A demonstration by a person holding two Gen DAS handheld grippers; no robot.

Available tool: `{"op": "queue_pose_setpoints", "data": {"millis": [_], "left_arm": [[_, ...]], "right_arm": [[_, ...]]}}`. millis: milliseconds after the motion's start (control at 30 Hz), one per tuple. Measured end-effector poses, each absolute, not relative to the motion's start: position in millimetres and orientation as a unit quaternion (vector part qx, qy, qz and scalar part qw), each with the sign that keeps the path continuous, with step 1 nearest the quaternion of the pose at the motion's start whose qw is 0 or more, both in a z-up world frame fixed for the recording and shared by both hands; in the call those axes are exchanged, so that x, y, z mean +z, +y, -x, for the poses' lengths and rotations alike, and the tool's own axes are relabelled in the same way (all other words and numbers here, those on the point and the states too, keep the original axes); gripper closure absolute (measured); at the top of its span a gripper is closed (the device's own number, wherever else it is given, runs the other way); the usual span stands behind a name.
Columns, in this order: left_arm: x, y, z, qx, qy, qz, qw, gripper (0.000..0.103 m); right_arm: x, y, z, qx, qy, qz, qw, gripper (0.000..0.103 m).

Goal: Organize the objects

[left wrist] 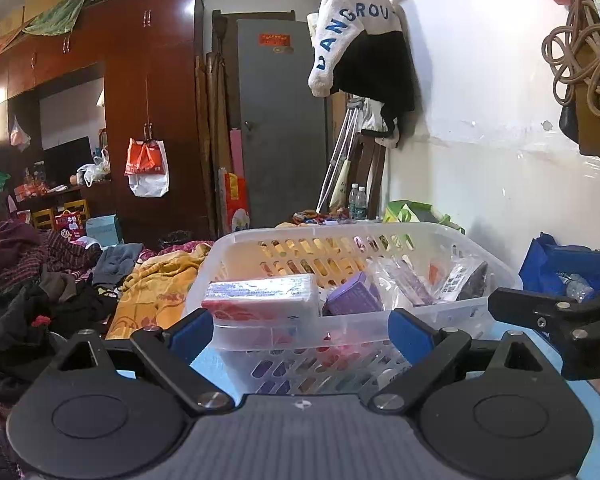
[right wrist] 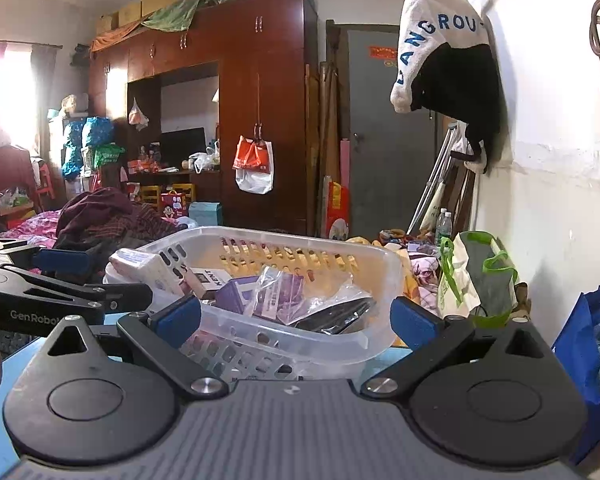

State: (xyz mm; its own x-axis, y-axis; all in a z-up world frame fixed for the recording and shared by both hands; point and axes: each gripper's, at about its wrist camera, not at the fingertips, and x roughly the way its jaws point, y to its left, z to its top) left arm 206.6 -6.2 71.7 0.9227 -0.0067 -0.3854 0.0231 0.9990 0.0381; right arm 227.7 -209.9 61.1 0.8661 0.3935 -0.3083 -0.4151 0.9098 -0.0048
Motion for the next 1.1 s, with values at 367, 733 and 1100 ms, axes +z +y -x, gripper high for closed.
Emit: {"op": "queue_pose_setpoints", "data": {"millis": [367,733,1100], "left_arm": [[69,-3,-203,-0.008,0.198,-0.016,0.98,0.007],[69,-6,-204,-0.008,0.202,-0.017,0.979,0.007],[71,-12,-200,-0.014,0.196,-0.021,0.98,0.007]], "right_arm": [[56,-212,-227,0.2,0.151,0.029,0.968,0.0],[51,-215,-230,0.195,0.166,0.021,0.966,0.0],[53,-219,-227,0.187,0.165,0.016,0.968,0.0]]}}
